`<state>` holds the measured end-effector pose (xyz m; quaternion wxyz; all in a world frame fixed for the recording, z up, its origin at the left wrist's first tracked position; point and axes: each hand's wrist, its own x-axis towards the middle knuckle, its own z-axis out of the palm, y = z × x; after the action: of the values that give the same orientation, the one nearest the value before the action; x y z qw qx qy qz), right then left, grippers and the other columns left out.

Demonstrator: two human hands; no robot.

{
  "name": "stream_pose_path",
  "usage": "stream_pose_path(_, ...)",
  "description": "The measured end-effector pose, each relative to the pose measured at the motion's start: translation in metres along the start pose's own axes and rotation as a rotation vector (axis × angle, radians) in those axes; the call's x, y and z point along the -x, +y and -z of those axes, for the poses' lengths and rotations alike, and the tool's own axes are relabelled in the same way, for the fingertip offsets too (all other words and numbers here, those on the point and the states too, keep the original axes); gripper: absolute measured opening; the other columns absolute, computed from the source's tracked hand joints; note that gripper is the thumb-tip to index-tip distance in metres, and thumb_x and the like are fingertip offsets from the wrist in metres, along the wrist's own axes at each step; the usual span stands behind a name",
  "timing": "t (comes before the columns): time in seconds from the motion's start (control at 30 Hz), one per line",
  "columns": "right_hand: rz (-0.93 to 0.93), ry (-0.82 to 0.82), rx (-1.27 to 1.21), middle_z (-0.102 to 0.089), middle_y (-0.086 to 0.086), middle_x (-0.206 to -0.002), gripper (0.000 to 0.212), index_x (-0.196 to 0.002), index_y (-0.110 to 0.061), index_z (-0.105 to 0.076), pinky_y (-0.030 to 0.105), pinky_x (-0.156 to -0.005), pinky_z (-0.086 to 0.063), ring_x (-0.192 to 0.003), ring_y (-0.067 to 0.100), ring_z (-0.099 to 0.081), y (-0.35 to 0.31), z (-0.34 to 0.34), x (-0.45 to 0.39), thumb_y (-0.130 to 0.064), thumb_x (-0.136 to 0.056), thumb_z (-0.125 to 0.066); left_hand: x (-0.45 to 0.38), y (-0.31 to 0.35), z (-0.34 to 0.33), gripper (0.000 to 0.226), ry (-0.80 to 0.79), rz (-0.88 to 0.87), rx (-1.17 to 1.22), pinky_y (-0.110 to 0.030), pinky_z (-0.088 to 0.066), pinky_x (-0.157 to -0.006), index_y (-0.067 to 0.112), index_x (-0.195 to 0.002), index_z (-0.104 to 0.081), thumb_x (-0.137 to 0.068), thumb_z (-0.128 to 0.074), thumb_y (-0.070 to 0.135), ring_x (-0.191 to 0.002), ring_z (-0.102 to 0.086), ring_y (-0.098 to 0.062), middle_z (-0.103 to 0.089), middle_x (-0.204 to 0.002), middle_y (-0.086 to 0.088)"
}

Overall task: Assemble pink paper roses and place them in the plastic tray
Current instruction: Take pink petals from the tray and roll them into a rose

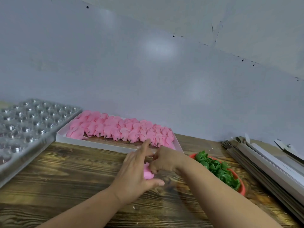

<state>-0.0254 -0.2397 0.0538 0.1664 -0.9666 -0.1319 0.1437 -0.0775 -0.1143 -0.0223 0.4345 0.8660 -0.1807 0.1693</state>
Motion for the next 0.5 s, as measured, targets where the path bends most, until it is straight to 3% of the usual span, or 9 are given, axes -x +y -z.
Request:
stream_pose_path(0.1,0.024,-0.04,-0.039,-0.047,-0.005,-0.048,0.01,-0.049,-0.015,-0.057,0.023,-0.053,-0.037,-0.053,0.012,-0.047,0.0,-0.001,0.006,-0.015,-0.057,-0.062,0.001,0.002,-0.001,0.125,-0.024,0.052,-0.015,-0.033,-0.023,-0.114,0.046,-0.145,0.019,-0.067,-0.078,0.055,-0.129,-0.028,-0.005,-0.039,-0.131,0.024)
stream_pose_path(0.23,0.047,-0.064,-0.126,-0.037,-0.01,-0.037,0.023,-0.041,-0.018,-0.048,0.021,-0.047,-0.031,-0.041,0.006,-0.037,-0.005,-0.001,0.014,-0.011,-0.059,-0.061,0.001,0.001,-0.003,0.117,-0.082,0.101,-0.065,-0.034,-0.032,-0.11,0.043,-0.148,0.015,-0.074,-0.075,0.052,-0.125,-0.037,-0.009,-0.047,-0.113,0.026)
stream_pose_path(0.37,0.026,-0.045,-0.177,-0.036,-0.008,-0.04,0.027,-0.036,-0.018,-0.048,0.022,-0.049,-0.031,-0.046,0.011,-0.037,0.0,0.001,0.018,-0.01,-0.058,-0.061,-0.001,-0.003,-0.004,0.103,-0.105,0.119,-0.038,-0.031,-0.049,-0.094,0.041,-0.151,-0.001,-0.078,-0.074,0.041,-0.103,-0.057,-0.007,-0.06,-0.111,0.013)
stream_pose_path(0.5,0.012,-0.016,-0.213,-0.037,-0.006,-0.04,0.018,-0.043,-0.017,-0.055,0.018,-0.044,-0.028,-0.046,0.011,-0.037,0.008,0.004,0.018,-0.012,-0.058,-0.062,-0.002,-0.004,-0.003,0.08,-0.13,0.138,-0.05,-0.032,-0.05,-0.091,0.033,-0.144,-0.03,-0.076,-0.073,0.036,-0.102,-0.059,-0.009,-0.061,-0.118,0.011)
